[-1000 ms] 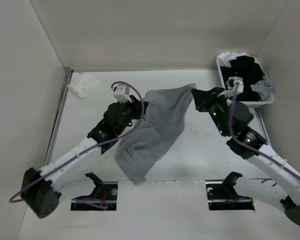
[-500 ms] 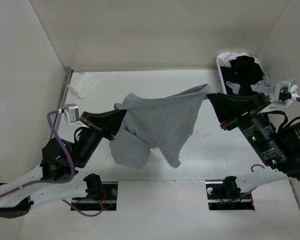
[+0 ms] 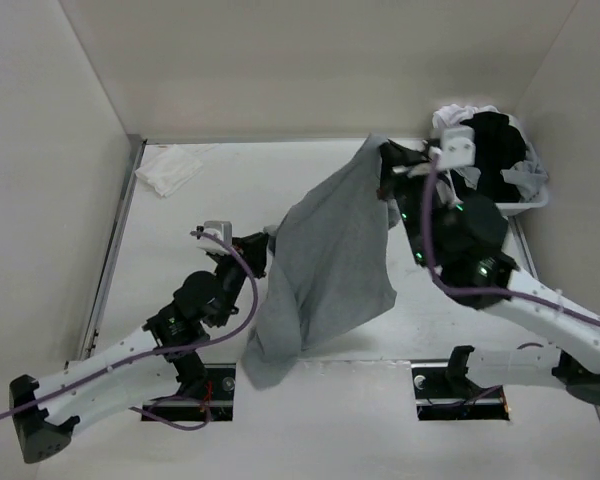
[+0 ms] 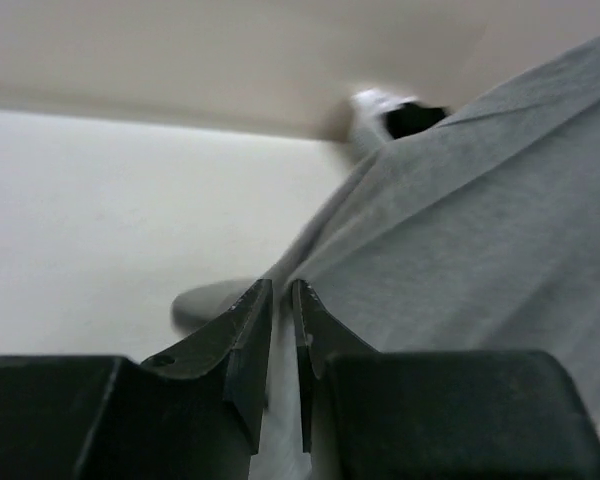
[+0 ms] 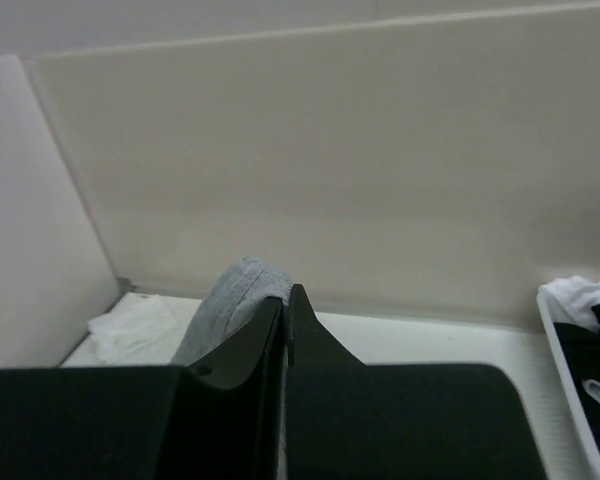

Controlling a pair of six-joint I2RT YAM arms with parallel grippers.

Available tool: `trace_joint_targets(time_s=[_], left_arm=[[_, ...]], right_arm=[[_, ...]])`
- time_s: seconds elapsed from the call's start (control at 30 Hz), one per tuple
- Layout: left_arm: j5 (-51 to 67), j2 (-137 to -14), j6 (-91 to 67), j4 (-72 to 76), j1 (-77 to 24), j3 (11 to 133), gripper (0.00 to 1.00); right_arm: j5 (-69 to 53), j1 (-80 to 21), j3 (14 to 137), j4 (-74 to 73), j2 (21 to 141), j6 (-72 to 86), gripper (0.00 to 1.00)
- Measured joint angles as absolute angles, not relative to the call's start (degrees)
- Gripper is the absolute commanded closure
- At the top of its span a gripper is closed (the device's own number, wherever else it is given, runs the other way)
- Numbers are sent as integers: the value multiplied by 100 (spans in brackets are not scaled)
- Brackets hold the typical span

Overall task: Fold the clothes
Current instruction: Flatten the tank top out

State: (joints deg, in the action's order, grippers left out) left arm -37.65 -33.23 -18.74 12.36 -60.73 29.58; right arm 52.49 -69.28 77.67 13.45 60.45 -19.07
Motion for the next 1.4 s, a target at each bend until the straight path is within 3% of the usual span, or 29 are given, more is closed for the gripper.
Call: trace_joint_targets(time_s=[0.1,0.17,0.27,0.33,0.43,0.5,0.63,0.7,0.8,0.9,1.03,1.1,1.27,1.33,1.4], left_arm=[[-3706,-3824,-2185,1072,-5105,2899,88],[-3621,-4270,-2471,908,-4403,2976,82],[-3413,-5092,-2921,464,-3389,3389,71],[-3282,-5433,-3116,261,-3044,3636,72],[-3061,-5542,-3192,32,-3275,3824,76],[-2965,-5588,-3153,-91,-3813,3885,79],[-2886,-6123,-3135,-331,-5242,3938,77],[-2895,-6674,-3140,-464,-5861,3997,72],[-2926,-7609,-3162,-617,-6427,4189,64],[-2965,-8318,-3170,-707,-6722,4442,58],[-3044,-8735,-3168,-718,-6877,4709,56],[-3070,-8812,-3168,-714,-6906,4775,59],[-3131,-9039,-3179,-727,-6917,4823,78],[-3153,-9122,-3177,-781,-6919,4823,79],[-3197,-9174,-3177,-845,-6917,4823,74]], right_arm=[[4077,-5358,7782,851,6781,-788,100],[3227,-4316,8145,502,7627,-54,99],[2222,-3186,9736,-187,9485,895,76],[1730,-2720,10954,-620,10691,1380,60],[1352,-2357,11271,-1122,11369,1828,53],[1271,-2311,10565,-1144,11170,2032,57],[1100,-2464,8224,-825,9957,2403,96],[1026,-2578,7076,-567,9218,2674,97],[956,-2657,5839,-213,8385,3046,90],[950,-2661,4882,128,7924,3398,73],[884,-2655,3806,480,7658,3789,66],[797,-2644,3465,563,7607,3927,64],[633,-2630,3068,873,7568,4189,56],[554,-2630,2998,1004,7568,4254,53],[484,-2630,2978,1090,7570,4318,52]])
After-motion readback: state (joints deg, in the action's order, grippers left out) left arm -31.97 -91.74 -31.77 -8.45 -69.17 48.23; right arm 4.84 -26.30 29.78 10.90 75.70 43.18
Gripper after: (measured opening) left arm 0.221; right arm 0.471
